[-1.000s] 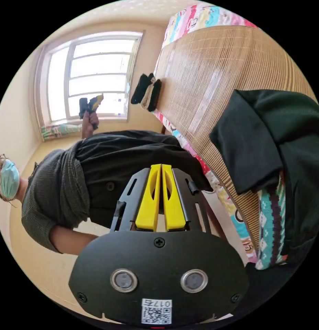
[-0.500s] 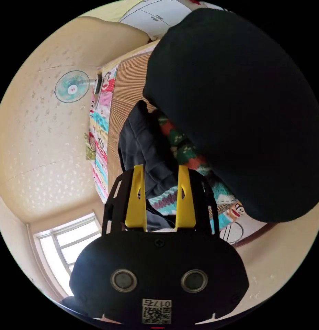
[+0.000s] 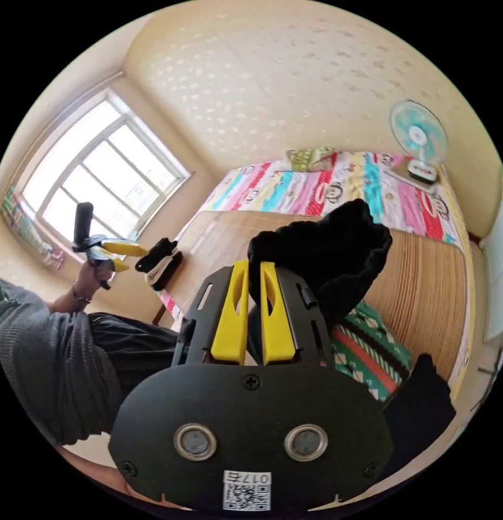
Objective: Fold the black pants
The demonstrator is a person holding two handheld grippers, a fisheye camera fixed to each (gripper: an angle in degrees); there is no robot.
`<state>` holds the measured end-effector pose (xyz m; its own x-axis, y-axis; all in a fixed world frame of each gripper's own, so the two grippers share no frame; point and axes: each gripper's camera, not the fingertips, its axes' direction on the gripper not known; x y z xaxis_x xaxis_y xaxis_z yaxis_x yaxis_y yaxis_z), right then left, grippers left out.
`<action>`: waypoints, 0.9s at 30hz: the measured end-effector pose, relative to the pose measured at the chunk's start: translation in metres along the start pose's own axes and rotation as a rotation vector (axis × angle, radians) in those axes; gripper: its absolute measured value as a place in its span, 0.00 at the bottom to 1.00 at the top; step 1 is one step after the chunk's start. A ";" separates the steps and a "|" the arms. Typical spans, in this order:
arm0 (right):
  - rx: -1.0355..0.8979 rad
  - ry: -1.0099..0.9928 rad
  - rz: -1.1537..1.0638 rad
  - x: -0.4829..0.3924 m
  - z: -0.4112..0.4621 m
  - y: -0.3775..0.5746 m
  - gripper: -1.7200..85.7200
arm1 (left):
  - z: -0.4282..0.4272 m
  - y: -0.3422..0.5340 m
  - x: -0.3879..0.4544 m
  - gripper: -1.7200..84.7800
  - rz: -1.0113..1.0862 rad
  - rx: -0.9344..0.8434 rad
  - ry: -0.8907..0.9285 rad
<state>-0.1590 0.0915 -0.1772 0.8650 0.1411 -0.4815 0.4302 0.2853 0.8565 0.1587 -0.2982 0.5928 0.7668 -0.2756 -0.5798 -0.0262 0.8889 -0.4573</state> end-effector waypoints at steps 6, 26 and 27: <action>0.007 -0.218 -0.237 -0.125 0.024 -0.010 0.05 | 0.033 -0.021 0.036 0.24 0.146 0.056 -0.043; 0.094 -0.127 0.451 0.058 0.073 0.234 0.28 | -0.062 0.092 -0.018 0.10 0.098 0.323 0.402; 0.099 -0.118 0.454 0.063 0.076 0.239 0.29 | -0.074 0.092 -0.008 0.10 0.154 0.326 0.411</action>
<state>0.0179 0.0968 0.0112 0.9921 0.1199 -0.0355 0.0201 0.1270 0.9917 0.1023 -0.2409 0.5053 0.4540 -0.1955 -0.8693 0.1316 0.9796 -0.1517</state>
